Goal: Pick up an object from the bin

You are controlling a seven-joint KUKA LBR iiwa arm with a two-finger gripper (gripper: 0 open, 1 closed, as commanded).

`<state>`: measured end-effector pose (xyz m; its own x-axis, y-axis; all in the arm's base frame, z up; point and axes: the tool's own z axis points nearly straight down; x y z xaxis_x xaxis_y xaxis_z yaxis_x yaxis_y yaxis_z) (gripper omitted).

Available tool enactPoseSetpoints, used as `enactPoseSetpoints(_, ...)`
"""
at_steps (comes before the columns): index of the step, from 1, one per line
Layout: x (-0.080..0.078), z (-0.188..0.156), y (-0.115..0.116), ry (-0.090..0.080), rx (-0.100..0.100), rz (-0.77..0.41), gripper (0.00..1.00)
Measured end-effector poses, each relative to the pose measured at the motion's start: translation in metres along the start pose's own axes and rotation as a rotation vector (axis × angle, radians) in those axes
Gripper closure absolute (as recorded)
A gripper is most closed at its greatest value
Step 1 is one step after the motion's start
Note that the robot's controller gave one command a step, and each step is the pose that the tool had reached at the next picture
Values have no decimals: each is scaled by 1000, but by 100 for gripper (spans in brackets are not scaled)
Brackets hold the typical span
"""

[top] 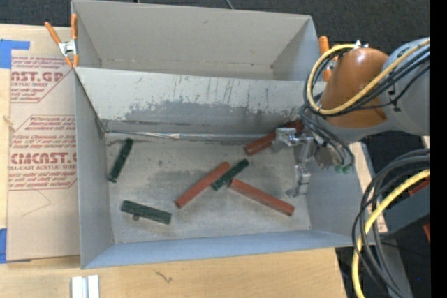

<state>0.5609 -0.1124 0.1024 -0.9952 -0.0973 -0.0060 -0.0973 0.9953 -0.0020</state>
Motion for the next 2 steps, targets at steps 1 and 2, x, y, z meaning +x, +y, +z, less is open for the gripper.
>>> enactPoseSetpoints(1,43,31,56,1,0,25,100)
enactPoseSetpoints(2,43,32,57,2,-1,24,0)
